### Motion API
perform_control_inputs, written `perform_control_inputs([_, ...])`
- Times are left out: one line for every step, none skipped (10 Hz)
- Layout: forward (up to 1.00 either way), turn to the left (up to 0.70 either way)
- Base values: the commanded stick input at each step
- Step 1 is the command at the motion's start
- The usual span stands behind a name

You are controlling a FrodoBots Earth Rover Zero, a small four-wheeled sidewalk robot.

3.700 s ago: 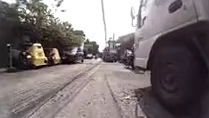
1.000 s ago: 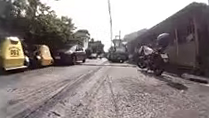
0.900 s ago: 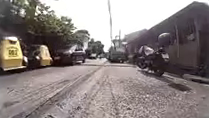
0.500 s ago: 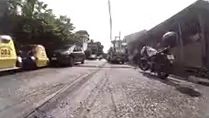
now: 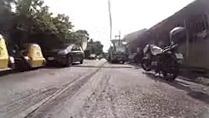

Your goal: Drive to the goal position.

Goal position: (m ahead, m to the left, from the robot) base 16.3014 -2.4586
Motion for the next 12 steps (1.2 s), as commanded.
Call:
perform_control_inputs([0.70, 0.00])
perform_control_inputs([0.70, 0.00])
perform_control_inputs([0.70, 0.00])
perform_control_inputs([0.70, 0.00])
perform_control_inputs([0.70, 0.00])
perform_control_inputs([0.70, 0.00])
perform_control_inputs([0.70, 0.00])
perform_control_inputs([0.70, 0.00])
perform_control_inputs([0.70, 0.00])
perform_control_inputs([0.70, 0.00])
perform_control_inputs([0.70, 0.00])
perform_control_inputs([0.70, 0.00])
